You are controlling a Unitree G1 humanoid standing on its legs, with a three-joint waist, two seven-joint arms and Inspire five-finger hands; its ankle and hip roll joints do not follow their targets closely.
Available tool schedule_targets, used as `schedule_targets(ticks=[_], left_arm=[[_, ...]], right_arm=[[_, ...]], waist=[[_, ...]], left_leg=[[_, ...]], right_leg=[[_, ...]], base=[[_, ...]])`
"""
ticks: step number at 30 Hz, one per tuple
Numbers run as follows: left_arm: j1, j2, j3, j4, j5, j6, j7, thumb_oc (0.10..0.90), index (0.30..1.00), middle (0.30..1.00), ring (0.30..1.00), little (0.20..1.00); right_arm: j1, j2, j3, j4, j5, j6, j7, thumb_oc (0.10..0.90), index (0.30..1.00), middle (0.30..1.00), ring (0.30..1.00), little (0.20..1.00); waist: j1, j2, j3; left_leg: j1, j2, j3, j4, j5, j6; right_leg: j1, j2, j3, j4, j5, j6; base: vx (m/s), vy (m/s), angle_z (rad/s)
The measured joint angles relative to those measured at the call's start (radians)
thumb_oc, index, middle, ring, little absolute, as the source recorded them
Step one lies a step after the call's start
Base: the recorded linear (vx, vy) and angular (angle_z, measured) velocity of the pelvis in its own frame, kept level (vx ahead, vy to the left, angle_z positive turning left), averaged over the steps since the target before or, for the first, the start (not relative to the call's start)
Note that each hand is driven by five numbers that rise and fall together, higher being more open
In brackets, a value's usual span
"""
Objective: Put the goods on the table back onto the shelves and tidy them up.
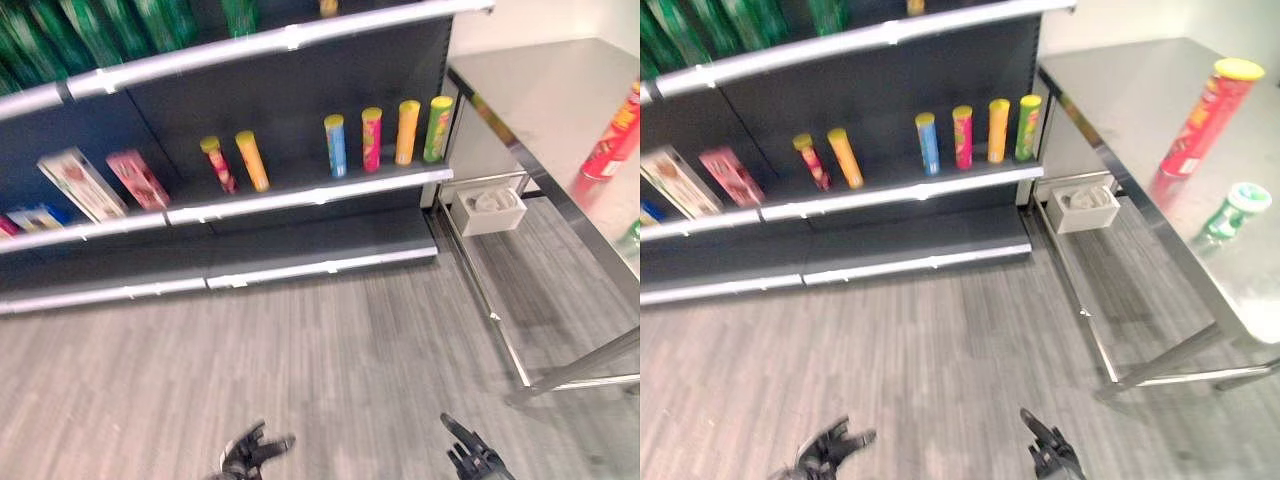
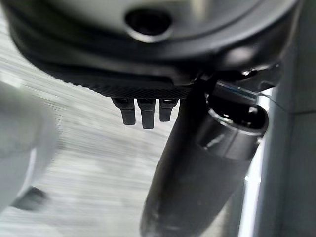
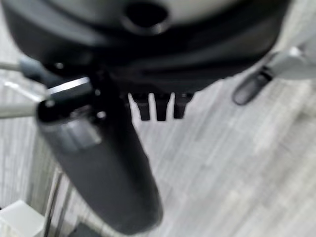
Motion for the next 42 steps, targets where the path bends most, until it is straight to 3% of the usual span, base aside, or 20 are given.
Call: schedule_targets(ticks=[2,3,5,6,9,11,14,19,21,23,25,26,28,30,32,34,37,38,40,42], left_arm=[[-0.005,0.043,0.008,-0.004,-0.015,0.001,0.0,0.8,0.9,0.9,0.9,0.9],[0.002,0.041,0.012,0.0,-0.028,0.004,0.0,0.8,0.9,0.9,0.9,0.9],[0.012,0.013,0.019,0.015,-0.028,0.012,-0.003,0.8,0.9,0.9,0.9,0.9],[0.015,-0.03,0.013,0.026,-0.028,0.02,0.006,0.8,0.9,0.9,0.9,0.9],[0.031,-0.019,0.011,0.091,-0.025,0.008,0.03,0.8,0.9,0.9,0.9,0.9],[0.01,-0.037,0.023,0.129,-0.017,-0.001,0.027,0.8,0.9,0.9,0.9,0.9],[-0.008,-0.077,0.014,0.17,0.02,0.003,0.011,0.8,0.9,0.9,0.9,0.9],[-0.03,-0.066,-0.05,0.164,0.094,0.011,0.0,0.8,0.9,0.9,0.9,0.9],[-0.039,-0.044,-0.099,0.148,0.145,0.009,0.0,0.8,0.9,0.9,0.9,0.9],[-0.051,-0.032,-0.12,0.152,0.185,0.009,-0.001,0.8,0.9,0.9,0.9,0.9],[-0.049,-0.029,-0.135,0.151,0.212,0.01,0.011,0.8,0.9,0.9,0.9,0.9],[-0.034,-0.022,-0.13,0.152,0.215,0.01,0.012,0.8,0.9,0.9,0.9,0.9],[-0.071,-0.025,-0.128,0.149,0.218,0.016,0.019,0.8,0.9,0.9,0.9,0.9],[-0.101,-0.018,-0.143,0.152,0.241,0.026,0.01,0.8,0.9,0.9,0.9,0.9],[-0.104,-0.042,-0.166,0.148,0.269,0.025,0.007,0.8,0.9,0.9,0.9,0.9],[-0.072,-0.069,-0.161,0.11,0.264,0.024,-0.005,0.8,0.9,0.9,0.9,0.9],[-0.044,-0.097,-0.177,0.074,0.247,0.023,-0.015,0.8,0.9,0.9,0.9,0.9],[-0.049,-0.09,-0.229,0.067,0.247,0.024,-0.024,0.8,0.9,0.9,0.9,0.9],[-0.024,-0.096,-0.227,0.027,0.249,0.03,-0.04,0.8,0.9,0.9,0.9,0.9],[-0.033,-0.096,-0.205,0.0,0.238,0.03,-0.046,0.8,0.9,0.9,0.9,0.9]], right_arm=[[0.011,0.016,0.059,-0.032,-0.019,-0.004,-0.001,0.8,0.9,0.9,0.9,0.9],[0.018,0.012,0.085,-0.054,-0.031,-0.009,-0.001,0.8,0.9,0.9,0.9,0.9],[0.059,-0.02,0.123,-0.082,-0.037,-0.022,-0.002,0.8,0.9,0.9,0.9,0.9],[0.075,-0.055,0.116,-0.088,-0.041,-0.026,-0.001,0.8,0.9,0.9,0.9,0.9],[0.079,-0.011,0.1,-0.026,-0.051,-0.014,-0.001,0.8,0.9,0.9,0.9,0.9],[0.111,-0.004,0.043,0.011,-0.058,-0.015,-0.004,0.8,0.9,0.9,0.9,0.9],[0.136,-0.012,-0.008,0.018,-0.057,-0.012,-0.007,0.8,0.9,0.9,0.9,0.9],[0.17,-0.003,0.013,0.037,-0.072,0.009,-0.005,0.8,0.9,0.9,0.9,0.9],[0.144,-0.007,0.011,-0.011,-0.078,0.0,0.001,0.8,0.9,0.9,0.9,0.9],[0.148,0.0,0.015,-0.027,-0.086,0.0,0.003,0.8,0.9,0.9,0.9,0.9],[0.131,-0.001,0.019,-0.028,-0.12,0.002,0.006,0.8,0.9,0.9,0.9,0.9],[0.119,-0.006,0.029,-0.031,-0.157,-0.001,0.017,0.8,0.9,0.9,0.9,0.9],[0.144,-0.014,0.02,-0.029,-0.16,0.005,0.026,0.8,0.9,0.9,0.9,0.9],[0.182,-0.024,0.026,-0.029,-0.154,0.004,0.023,0.8,0.9,0.9,0.9,0.9],[0.251,-0.03,0.026,-0.019,-0.14,0.005,0.024,0.8,0.9,0.9,0.9,0.9],[0.278,-0.037,0.025,0.002,-0.131,0.007,0.024,0.8,0.9,0.9,0.9,0.9],[0.269,-0.039,0.014,0.022,-0.121,0.014,0.022,0.8,0.9,0.9,0.9,0.9],[0.242,-0.041,0.03,0.012,-0.122,0.01,0.021,0.8,0.9,0.9,0.9,0.9],[0.197,-0.065,0.1,-0.029,-0.129,0.005,0.019,0.8,0.9,0.9,0.9,0.9],[0.134,-0.095,0.207,-0.071,-0.176,-0.001,0.022,0.8,0.9,0.9,0.9,0.9]], waist=[[-0.003,-0.032,0.01],[0.001,-0.022,0.008],[-0.005,0.049,-0.013],[0.026,0.107,-0.011],[0.044,0.086,-0.016],[0.018,0.056,-0.019],[-0.032,0.098,-0.015],[-0.057,0.117,-0.008],[-0.053,0.142,0.022],[-0.066,0.141,0.027],[-0.03,0.15,0.034],[-0.023,0.158,0.021],[-0.042,0.142,0.041],[-0.073,0.13,0.034],[-0.078,0.104,0.02],[-0.072,0.122,0.005],[-0.046,0.106,-0.016],[-0.012,0.067,-0.024],[0.006,0.074,-0.028],[0.027,0.066,-0.024]], left_leg=[[0.002,0.017,-0.033,-0.344,0.04,0.041],[0.029,-0.008,-0.136,-0.606,0.084,0.023],[0.087,-0.03,-0.384,-0.874,0.136,-0.033],[0.147,-0.028,-0.505,-0.921,0.197,-0.069],[0.231,-0.058,-0.393,-0.872,0.301,-0.031],[0.28,-0.109,-0.29,-0.888,0.264,0.018],[0.308,-0.121,-0.233,-0.911,0.252,0.06],[0.335,-0.122,-0.128,-0.927,0.215,0.123],[0.35,-0.111,-0.042,-0.925,0.214,0.128],[0.37,-0.118,0.007,-0.926,0.192,0.151],[0.392,-0.103,0.101,-0.93,0.155,0.154],[0.387,-0.088,0.15,-0.928,0.142,0.135],[0.384,-0.065,0.148,-0.919,0.13,0.122],[0.396,-0.043,0.143,-0.929,0.125,0.093],[0.44,-0.052,0.112,-0.929,0.111,0.066],[0.475,-0.02,0.095,-0.912,0.109,0.031],[0.424,0.019,0.071,-0.726,0.084,-0.011],[0.254,0.042,0.031,-0.398,0.076,-0.05],[0.171,0.061,-0.023,-0.256,0.103,-0.097],[0.135,0.056,-0.022,-0.306,0.104,-0.088]], right_leg=[[0.045,-0.001,0.045,0.0,-0.003,0.012],[0.077,-0.005,0.088,0.0,-0.026,0.049],[0.096,0.008,0.161,0.005,-0.042,0.072],[0.108,-0.001,0.26,0.024,-0.077,0.131],[0.113,-0.009,0.3,0.032,-0.1,0.202],[0.113,-0.058,0.266,0.023,-0.057,0.19],[0.049,-0.082,0.322,0.112,-0.046,0.227],[-0.12,-0.075,0.42,0.367,-0.06,0.257],[-0.281,-0.072,0.385,0.626,-0.046,0.311],[-0.331,-0.097,0.284,0.688,-0.029,0.283],[-0.366,-0.163,0.066,0.699,-0.019,0.254],[-0.358,-0.165,-0.084,0.575,-0.055,0.241],[-0.384,-0.098,-0.084,0.462,-0.089,0.281],[-0.382,-0.032,-0.115,0.162,0.01,0.235],[-0.353,-0.028,-0.063,0.134,0.117,0.165],[-0.306,0.006,-0.078,0.113,0.145,0.142],[-0.217,0.026,-0.088,0.011,0.145,0.107],[-0.197,0.006,-0.095,-0.002,0.149,0.079],[-0.178,0.026,-0.071,-0.001,0.138,0.053],[-0.141,0.025,-0.069,-0.001,0.118,0.05]], base=[[0.43,0.121,-1.25],[0.4,0.092,-1.65],[0.38,0.092,-1.87],[0.35,0.119,-2.27],[0.29,0.236,-2.06],[0.41,0.421,-1.11],[0.29,0.257,-0.74],[0.18,0.225,-0.62],[0.17,0.28,-1.0],[0.21,0.216,-0.92],[0.26,0.02,-1.51],[0.45,-0.097,-1.43],[0.45,-0.111,-0.62],[0.25,-0.131,0.2],[0.17,-0.135,0.56],[0.16,-0.146,0.31],[0.16,-0.16,0.07],[0.14,-0.085,0.0],[0.14,-0.047,-0.3],[0.19,0.08,-0.14]])
